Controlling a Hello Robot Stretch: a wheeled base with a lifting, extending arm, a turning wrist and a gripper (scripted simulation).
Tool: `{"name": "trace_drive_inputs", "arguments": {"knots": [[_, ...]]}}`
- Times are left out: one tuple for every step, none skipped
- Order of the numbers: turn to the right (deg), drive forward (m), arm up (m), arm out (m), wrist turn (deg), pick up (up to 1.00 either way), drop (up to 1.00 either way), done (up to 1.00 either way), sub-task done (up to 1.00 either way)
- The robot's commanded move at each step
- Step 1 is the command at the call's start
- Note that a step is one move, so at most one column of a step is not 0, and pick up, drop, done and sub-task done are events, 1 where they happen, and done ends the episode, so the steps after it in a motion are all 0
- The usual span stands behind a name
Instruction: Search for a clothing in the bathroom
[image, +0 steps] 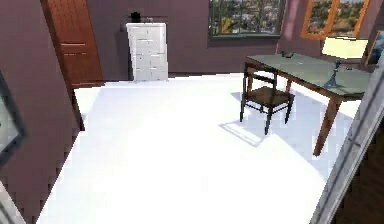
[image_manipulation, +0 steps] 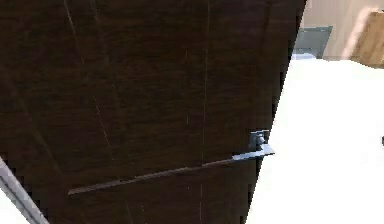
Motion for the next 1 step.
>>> {"name": "trace_drive_inputs", "arguments": {"knots": [[30.0,0.0,0.0,0.0,0.0,0.0,0.0,0.0,0.0]]}}
